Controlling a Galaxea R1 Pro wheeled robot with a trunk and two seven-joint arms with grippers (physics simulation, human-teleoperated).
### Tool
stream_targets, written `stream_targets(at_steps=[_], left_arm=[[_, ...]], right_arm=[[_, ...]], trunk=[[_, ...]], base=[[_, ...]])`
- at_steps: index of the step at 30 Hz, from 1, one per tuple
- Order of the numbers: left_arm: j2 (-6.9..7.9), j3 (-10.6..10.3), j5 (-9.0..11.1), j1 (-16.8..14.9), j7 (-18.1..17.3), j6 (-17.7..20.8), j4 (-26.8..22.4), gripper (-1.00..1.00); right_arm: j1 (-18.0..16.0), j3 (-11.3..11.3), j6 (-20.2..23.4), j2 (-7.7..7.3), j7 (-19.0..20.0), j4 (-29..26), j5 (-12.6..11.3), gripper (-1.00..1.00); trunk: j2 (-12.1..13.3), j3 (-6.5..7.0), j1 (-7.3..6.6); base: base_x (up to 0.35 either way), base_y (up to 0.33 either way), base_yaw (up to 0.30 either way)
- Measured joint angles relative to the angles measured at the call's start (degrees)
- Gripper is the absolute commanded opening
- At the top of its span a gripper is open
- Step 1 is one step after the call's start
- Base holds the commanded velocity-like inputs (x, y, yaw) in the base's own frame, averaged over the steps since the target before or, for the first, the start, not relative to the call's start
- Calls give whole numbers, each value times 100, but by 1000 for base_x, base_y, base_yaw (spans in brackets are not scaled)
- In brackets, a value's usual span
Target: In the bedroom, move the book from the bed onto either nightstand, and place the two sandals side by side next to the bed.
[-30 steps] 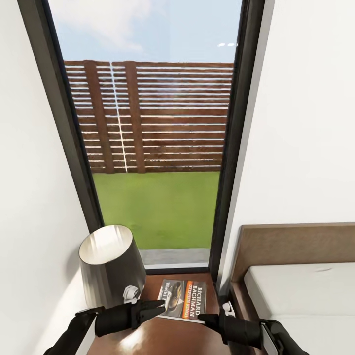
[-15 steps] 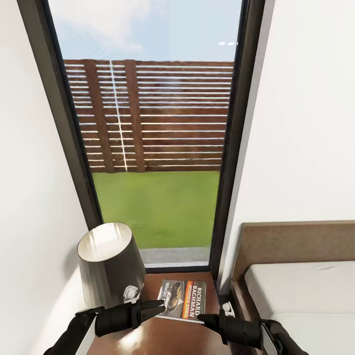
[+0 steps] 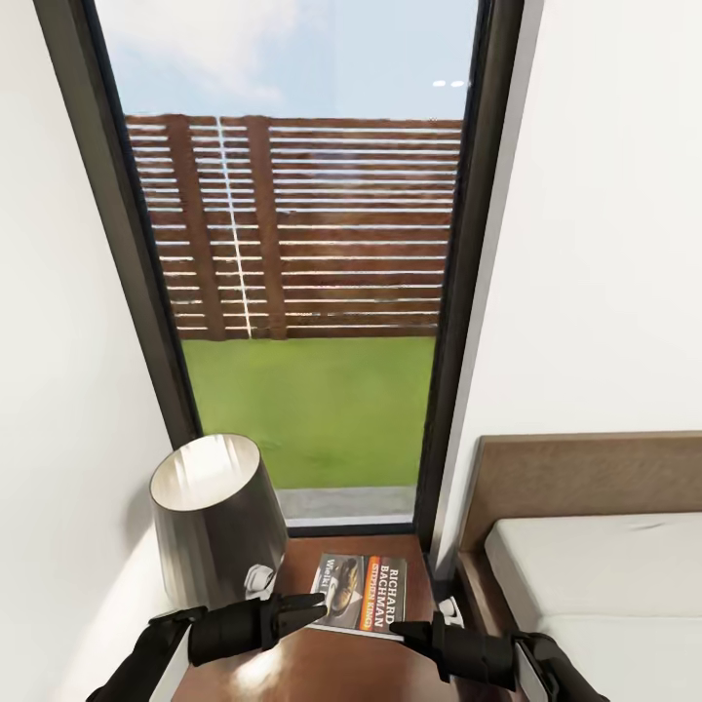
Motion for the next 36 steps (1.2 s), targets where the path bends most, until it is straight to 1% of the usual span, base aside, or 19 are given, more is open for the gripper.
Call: stream_targets(at_steps=[22,36], left_arm=[[9,20,12,1,-20,0,-2,100],[9,14,11,1,-20,1,-2,100]], right_arm=[[0,-10,1,-24,0,-8,2,-100],[0,-9,1,-10,0,-7,2,-100]], trunk=[[-883,-395,483],[-1445,-647,791]], base=[[0,0,0],[0,0,0]])
